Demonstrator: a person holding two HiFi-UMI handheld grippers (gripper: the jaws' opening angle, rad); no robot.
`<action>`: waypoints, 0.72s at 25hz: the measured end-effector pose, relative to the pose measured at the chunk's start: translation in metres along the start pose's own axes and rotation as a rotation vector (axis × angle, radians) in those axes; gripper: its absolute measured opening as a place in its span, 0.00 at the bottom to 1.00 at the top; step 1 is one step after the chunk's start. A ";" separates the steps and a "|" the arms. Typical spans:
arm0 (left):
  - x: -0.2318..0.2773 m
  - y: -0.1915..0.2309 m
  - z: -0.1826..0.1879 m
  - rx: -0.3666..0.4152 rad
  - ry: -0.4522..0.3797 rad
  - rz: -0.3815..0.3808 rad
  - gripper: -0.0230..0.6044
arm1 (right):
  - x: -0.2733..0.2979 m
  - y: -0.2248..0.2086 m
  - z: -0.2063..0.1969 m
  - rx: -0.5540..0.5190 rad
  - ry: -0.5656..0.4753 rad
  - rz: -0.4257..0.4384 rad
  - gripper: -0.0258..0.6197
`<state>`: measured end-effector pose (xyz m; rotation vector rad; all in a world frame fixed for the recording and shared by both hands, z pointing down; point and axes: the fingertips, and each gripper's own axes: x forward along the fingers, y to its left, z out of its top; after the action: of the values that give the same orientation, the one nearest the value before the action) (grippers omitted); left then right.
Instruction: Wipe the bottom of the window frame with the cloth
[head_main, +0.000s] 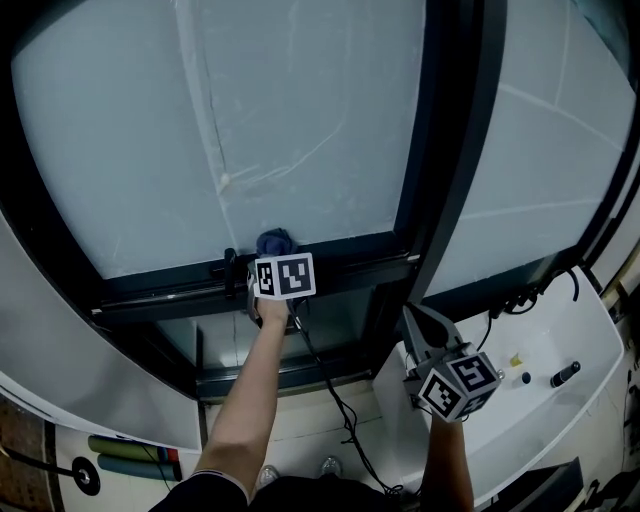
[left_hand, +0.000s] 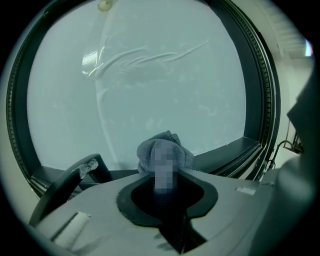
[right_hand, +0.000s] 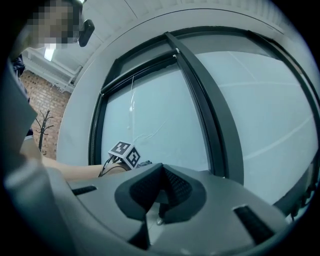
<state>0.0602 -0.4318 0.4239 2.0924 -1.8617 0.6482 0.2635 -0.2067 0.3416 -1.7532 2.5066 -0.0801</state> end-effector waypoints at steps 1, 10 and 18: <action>0.000 -0.004 0.001 0.009 0.005 -0.009 0.16 | -0.001 -0.002 0.000 0.001 0.000 -0.006 0.04; 0.009 -0.050 0.012 0.054 -0.001 -0.068 0.16 | 0.003 -0.022 -0.004 -0.036 0.029 -0.036 0.04; 0.016 -0.107 0.022 0.120 -0.001 -0.151 0.16 | -0.001 -0.051 -0.003 -0.035 0.034 -0.082 0.04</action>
<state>0.1706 -0.4414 0.4232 2.2827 -1.6826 0.7381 0.3116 -0.2237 0.3494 -1.8846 2.4734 -0.0717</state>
